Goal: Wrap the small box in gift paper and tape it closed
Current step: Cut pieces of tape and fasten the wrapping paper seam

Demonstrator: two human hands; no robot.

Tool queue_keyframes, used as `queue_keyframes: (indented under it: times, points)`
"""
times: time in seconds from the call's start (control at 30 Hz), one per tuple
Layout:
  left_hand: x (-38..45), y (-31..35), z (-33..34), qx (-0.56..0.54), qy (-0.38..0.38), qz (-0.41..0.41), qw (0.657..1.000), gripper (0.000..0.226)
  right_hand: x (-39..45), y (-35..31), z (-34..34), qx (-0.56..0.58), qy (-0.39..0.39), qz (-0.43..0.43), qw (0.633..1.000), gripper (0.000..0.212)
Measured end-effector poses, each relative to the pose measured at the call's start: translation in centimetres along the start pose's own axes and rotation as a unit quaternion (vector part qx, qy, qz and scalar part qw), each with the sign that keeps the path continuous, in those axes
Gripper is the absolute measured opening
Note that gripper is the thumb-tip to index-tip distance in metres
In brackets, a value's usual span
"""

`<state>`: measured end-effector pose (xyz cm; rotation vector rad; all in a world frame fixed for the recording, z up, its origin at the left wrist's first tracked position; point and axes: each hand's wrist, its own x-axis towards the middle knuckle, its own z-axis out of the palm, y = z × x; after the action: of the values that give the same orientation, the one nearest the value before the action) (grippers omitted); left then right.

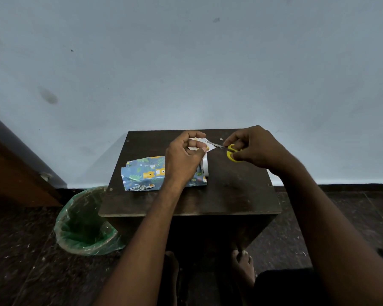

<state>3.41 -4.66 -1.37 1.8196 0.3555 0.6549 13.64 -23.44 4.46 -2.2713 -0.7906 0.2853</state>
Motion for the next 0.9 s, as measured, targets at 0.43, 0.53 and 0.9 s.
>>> queue_keyframes:
  times: [0.43, 0.53, 0.9]
  points:
    - [-0.26, 0.22, 0.02, 0.012, -0.015, 0.019, 1.0, 0.028, 0.16, -0.74, 0.51, 0.071, -0.028, 0.01, 0.997, 0.029]
    - [-0.27, 0.13, 0.04, 0.009, -0.017, 0.018, 1.0, 0.028, 0.14, -0.82, 0.75, 0.065, -0.025, 0.005, 0.998, 0.027]
    - [-0.28, 0.16, 0.05, 0.011, -0.019, 0.021, 1.0, 0.028, 0.12, -0.75, 0.85, 0.059, -0.015, 0.001, 0.998, 0.026]
